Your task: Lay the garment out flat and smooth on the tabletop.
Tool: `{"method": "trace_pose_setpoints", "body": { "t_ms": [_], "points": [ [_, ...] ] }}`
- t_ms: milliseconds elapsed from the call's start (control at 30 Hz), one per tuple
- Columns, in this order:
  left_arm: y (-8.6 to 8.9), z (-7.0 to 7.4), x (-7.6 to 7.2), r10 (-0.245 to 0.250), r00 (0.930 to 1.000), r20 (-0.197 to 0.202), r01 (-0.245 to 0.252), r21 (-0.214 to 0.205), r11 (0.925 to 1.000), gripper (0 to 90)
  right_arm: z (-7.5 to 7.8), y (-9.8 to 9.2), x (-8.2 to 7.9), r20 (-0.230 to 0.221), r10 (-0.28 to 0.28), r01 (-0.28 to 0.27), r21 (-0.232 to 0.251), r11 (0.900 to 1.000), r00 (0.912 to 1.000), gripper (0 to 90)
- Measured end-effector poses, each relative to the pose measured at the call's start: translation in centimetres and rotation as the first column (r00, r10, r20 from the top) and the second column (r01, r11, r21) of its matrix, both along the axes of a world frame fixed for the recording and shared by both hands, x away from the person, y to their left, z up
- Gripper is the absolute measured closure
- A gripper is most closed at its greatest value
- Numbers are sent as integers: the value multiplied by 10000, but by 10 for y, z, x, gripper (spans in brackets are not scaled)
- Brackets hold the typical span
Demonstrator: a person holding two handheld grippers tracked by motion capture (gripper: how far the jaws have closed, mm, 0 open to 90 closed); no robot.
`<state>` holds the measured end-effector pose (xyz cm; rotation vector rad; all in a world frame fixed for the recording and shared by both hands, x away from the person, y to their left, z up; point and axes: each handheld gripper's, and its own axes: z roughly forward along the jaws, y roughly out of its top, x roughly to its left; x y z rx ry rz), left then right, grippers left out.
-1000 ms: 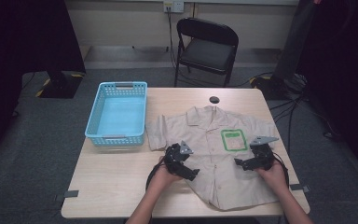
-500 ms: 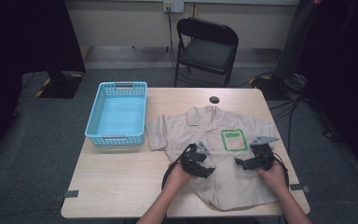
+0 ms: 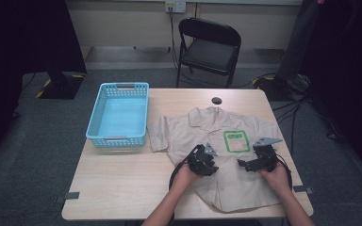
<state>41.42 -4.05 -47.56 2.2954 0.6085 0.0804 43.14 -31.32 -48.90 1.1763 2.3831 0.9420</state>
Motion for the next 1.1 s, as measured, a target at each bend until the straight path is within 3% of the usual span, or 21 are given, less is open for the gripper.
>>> {"method": "trace_pose_setpoints", "body": {
  "t_ms": [233, 400, 900, 1100],
  "points": [
    [0, 2, -2, -112, 9992, 390, 101, 283, 9995, 849, 0, 0, 0, 3, -9, 9, 7, 10000, 10000, 7],
    [3, 11, -4, -127, 9980, 619, 121, 86, 9999, 856, 0, 0, 0, 7, -22, 22, 19, 10000, 10000, 8],
    [21, 30, -13, -402, 9990, 184, 416, -795, 9960, 874, 0, 0, 0, 12, -32, 32, 20, 10000, 10000, 9],
    [30, 34, -18, -471, 9988, 164, 485, -960, 9942, 878, 0, 0, 0, 14, -39, 39, 20, 10000, 10000, 9]
  ]
}}
